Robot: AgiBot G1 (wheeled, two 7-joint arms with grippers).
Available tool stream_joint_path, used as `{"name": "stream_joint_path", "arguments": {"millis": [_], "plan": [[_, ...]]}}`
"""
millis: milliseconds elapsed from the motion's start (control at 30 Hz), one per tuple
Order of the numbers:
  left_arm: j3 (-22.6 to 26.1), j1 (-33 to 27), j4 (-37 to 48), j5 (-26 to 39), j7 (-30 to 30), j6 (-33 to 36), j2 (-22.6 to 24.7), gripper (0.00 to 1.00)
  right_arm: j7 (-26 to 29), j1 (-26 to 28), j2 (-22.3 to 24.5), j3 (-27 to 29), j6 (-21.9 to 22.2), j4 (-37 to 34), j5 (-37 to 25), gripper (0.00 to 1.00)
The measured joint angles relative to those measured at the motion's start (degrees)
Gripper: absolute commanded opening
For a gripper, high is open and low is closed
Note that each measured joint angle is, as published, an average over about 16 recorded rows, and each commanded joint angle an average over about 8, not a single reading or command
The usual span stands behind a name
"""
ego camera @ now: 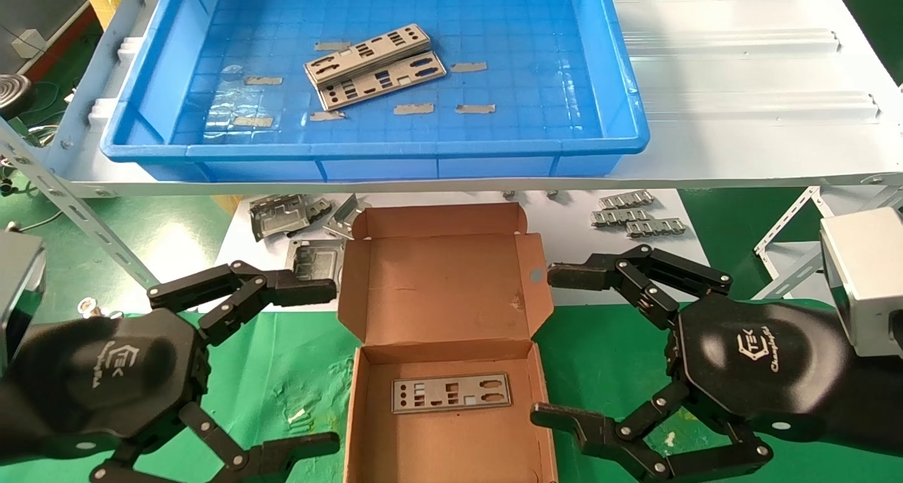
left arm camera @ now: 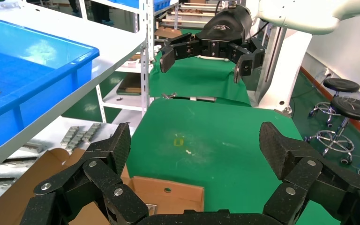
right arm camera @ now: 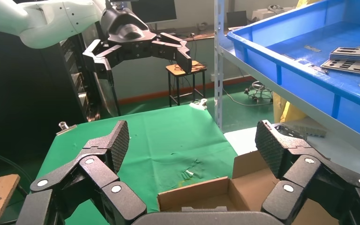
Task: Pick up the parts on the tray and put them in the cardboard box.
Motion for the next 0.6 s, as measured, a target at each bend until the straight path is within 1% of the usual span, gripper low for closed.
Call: {"name": "stream_joint_path", "arguments": {"millis": [600], "plan": [[0.0,0.0,0.0,0.0,0.0,0.0,0.0,1.0,0.0,0.0,0.0,0.0,0.0,0.0,0.0,1.0]]}}
